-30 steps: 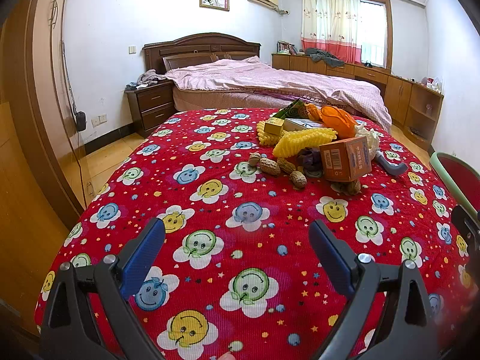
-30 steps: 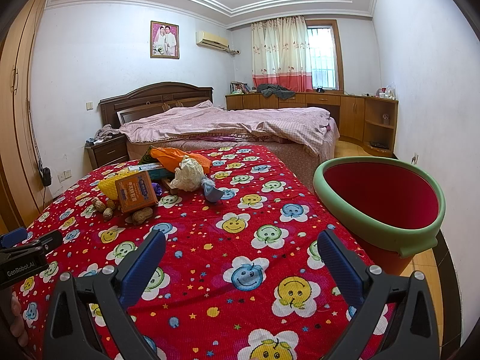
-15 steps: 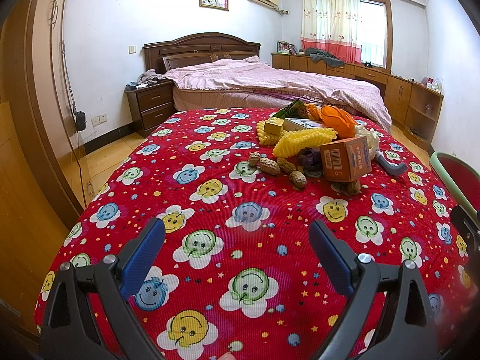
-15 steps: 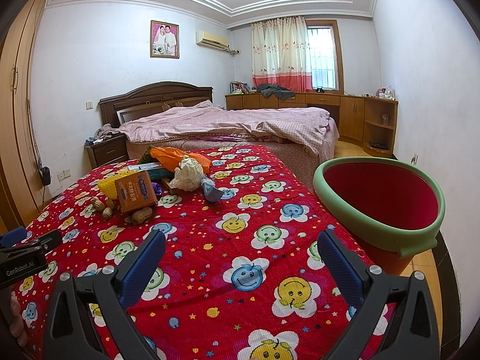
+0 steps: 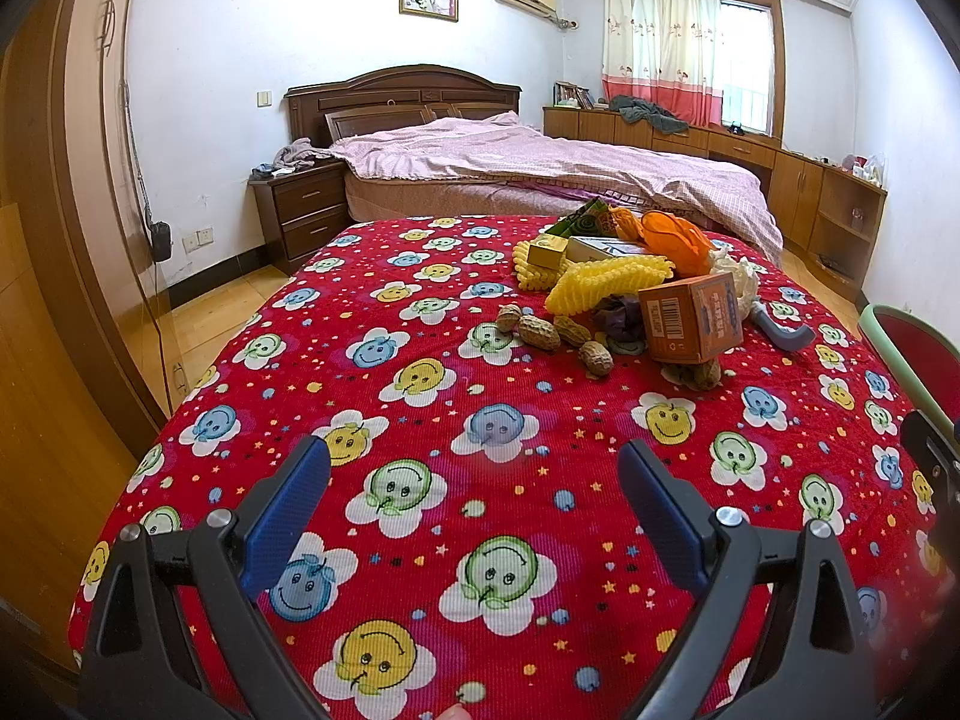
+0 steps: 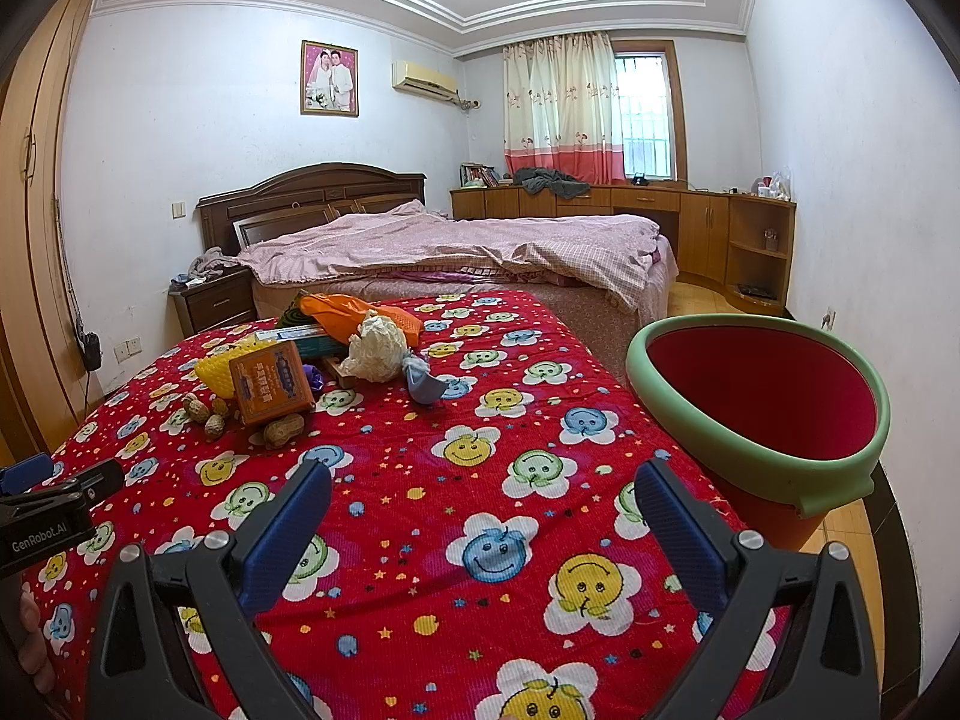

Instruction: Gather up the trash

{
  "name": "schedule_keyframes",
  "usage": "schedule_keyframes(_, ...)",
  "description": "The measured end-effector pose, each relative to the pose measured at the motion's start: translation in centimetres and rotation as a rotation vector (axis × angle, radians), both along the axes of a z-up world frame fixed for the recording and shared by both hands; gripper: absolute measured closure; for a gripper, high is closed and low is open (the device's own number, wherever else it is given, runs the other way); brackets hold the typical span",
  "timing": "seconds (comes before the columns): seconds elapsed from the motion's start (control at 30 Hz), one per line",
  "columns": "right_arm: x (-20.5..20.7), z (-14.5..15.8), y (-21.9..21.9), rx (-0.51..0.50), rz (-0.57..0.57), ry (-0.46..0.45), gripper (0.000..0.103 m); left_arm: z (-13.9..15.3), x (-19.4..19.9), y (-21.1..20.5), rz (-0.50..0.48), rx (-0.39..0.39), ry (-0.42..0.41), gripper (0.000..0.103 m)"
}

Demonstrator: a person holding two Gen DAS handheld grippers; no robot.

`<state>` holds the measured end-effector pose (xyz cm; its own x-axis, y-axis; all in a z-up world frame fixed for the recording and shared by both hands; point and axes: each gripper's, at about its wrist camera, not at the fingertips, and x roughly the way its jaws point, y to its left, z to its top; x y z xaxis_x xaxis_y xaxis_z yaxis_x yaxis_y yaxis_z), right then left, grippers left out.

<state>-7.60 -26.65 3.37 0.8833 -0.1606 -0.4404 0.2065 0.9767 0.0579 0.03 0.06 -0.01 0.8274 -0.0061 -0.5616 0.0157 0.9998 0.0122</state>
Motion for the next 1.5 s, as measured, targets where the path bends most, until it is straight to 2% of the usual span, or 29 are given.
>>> schedule_keyframes(0.1, 0.0, 0.0, 0.1, 0.002, 0.001, 0.000, 0.000, 0.0, 0.0, -0.1, -0.005, 0.006, -0.008, 0.007)
schedule_keyframes(0.47, 0.5, -0.1, -0.4, 0.044, 0.014, 0.036, 0.000, 0.0, 0.9, -0.3, -0.023, -0.002, 0.044, 0.007)
schedule_keyframes(0.67, 0.8, -0.2, -0.9, 0.079, 0.024, 0.074, 0.000, 0.7, 2.3, -1.1, -0.063, -0.045, 0.090, 0.007)
schedule_keyframes(1.03, 1.4, 1.2, -2.7, 0.111, 0.028, 0.105, 0.000, 1.9, 4.8, -4.1, -0.108, -0.082, 0.146, 0.007)
schedule_keyframes(1.5, 2.2, 2.9, -6.5, 0.122, -0.038, 0.122, 0.000, 2.4, 8.8, -10.0, -0.193, -0.087, 0.201, 0.007)
